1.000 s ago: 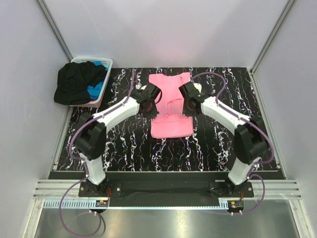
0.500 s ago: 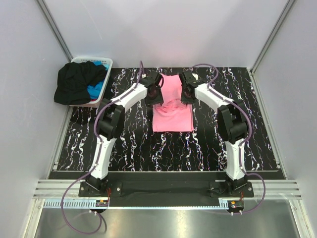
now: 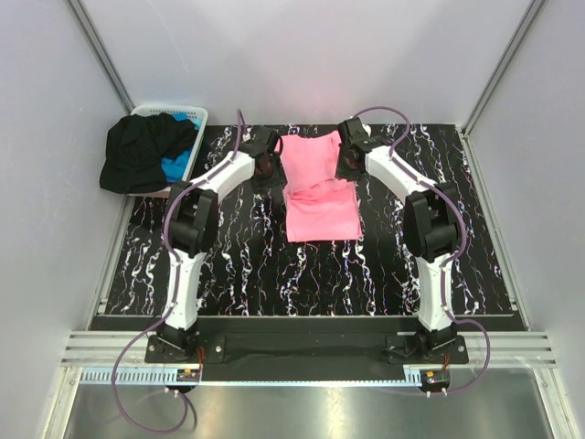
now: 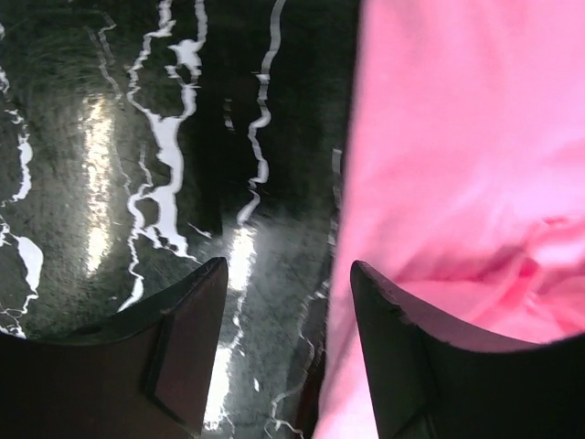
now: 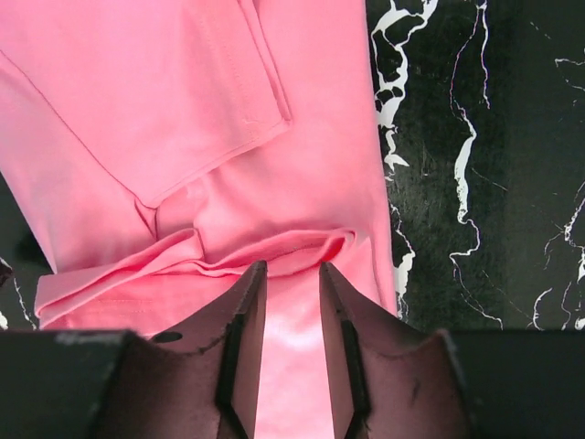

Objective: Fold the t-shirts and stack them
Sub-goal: Fold the tshirt

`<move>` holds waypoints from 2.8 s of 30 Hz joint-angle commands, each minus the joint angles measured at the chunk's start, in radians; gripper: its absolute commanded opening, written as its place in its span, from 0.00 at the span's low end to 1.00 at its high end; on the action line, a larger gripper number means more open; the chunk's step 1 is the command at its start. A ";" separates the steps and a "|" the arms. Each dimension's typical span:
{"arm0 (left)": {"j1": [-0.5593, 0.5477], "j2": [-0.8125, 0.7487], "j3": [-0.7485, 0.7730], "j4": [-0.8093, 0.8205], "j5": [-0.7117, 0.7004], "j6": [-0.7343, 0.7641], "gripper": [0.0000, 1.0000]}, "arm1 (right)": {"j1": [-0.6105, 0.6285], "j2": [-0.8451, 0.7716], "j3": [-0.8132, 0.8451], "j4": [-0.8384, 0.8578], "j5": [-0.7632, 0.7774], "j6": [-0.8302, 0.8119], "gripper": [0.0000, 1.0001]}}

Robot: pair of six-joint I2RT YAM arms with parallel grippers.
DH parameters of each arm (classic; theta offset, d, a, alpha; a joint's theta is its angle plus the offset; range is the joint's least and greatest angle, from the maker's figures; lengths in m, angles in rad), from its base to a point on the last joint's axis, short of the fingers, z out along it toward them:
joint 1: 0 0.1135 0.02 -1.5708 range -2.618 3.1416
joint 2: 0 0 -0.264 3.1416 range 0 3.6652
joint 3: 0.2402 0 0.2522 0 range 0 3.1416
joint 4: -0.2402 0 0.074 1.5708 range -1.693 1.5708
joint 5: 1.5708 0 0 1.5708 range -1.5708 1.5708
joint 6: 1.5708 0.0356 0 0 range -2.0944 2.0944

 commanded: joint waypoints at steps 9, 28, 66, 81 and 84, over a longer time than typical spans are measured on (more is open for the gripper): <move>-0.014 -0.235 -0.054 0.008 0.164 0.037 0.45 | -0.005 -0.016 0.071 -0.061 -0.024 -0.038 0.30; -0.086 -0.072 0.028 -0.107 0.251 0.038 0.00 | -0.005 0.036 0.037 -0.056 -0.128 -0.001 0.00; -0.040 0.196 0.269 -0.054 -0.013 0.032 0.00 | -0.036 0.260 0.236 -0.088 -0.183 -0.060 0.03; -0.019 0.167 0.206 -0.108 -0.050 0.015 0.00 | -0.103 0.308 0.364 -0.154 -0.051 -0.034 0.08; -0.016 0.161 0.229 -0.102 -0.012 0.043 0.17 | -0.103 0.294 0.370 -0.157 -0.062 -0.040 0.08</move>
